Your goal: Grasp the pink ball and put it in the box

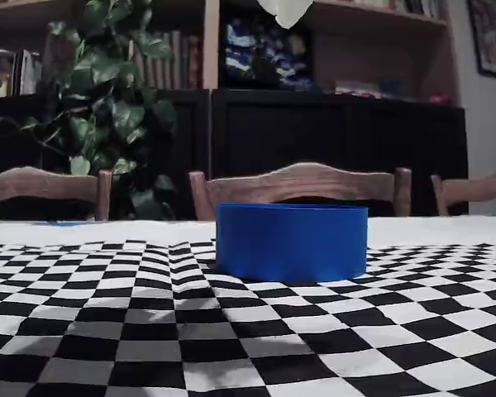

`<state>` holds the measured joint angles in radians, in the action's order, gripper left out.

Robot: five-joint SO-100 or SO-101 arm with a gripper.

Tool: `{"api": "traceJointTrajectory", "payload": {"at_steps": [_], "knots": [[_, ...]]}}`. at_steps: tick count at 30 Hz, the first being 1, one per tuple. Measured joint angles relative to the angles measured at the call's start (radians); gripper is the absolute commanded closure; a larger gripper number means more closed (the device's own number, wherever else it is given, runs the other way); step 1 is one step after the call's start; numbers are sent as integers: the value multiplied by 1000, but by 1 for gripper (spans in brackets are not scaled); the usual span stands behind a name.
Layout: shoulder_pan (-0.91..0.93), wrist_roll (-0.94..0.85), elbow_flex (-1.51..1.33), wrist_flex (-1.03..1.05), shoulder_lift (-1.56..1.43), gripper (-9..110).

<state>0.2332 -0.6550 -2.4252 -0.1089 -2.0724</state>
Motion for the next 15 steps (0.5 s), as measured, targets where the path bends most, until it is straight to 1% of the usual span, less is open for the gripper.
{"api": "traceJointTrajectory", "payload": {"at_steps": [5, 8, 11, 15], "knots": [[-37, 169, -109, 0, -158, 101], [-52, 265, -137, 25, -229, 101], [-106, 362, -155, 29, -282, 101], [-141, 439, -225, 44, -368, 101]]}}
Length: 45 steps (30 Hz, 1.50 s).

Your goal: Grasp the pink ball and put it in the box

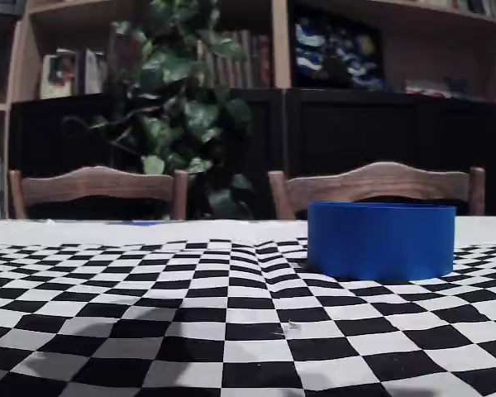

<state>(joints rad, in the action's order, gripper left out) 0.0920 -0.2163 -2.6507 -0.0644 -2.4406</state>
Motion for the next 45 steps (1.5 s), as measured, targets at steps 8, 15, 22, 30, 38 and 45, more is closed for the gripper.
{"api": "traceJointTrajectory", "payload": {"at_steps": [8, 15, 22, 30, 38, 45], "knots": [[-29, 80, -193, 152, -295, 101], [-40, 110, -298, 295, -477, 101], [-92, 127, -368, 419, -606, 101], [-110, 140, -451, 552, -749, 101], [-126, 143, -454, 707, -792, 101], [-110, 143, -454, 802, -793, 101]]}}
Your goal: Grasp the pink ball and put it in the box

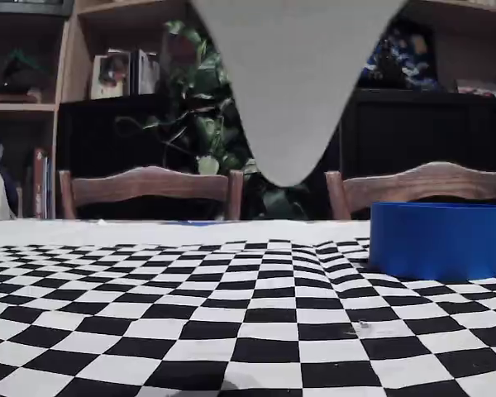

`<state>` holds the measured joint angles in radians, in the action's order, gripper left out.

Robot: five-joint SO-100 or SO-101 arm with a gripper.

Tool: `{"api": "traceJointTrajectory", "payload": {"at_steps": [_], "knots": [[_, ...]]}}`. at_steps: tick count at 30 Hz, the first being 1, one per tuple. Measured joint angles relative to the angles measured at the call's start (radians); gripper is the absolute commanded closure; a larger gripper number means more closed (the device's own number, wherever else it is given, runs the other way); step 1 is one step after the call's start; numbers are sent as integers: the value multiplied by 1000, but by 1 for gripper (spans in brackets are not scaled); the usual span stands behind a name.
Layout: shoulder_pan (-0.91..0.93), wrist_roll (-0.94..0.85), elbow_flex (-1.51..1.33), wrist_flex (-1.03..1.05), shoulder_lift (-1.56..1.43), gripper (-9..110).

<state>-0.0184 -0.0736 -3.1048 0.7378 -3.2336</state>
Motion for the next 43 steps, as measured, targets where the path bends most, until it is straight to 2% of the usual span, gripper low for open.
{"api": "traceJointTrajectory", "payload": {"at_steps": [7, 43], "knots": [[0, 0, 0, 67, 0, 101], [0, 0, 0, 69, 0, 101]]}}
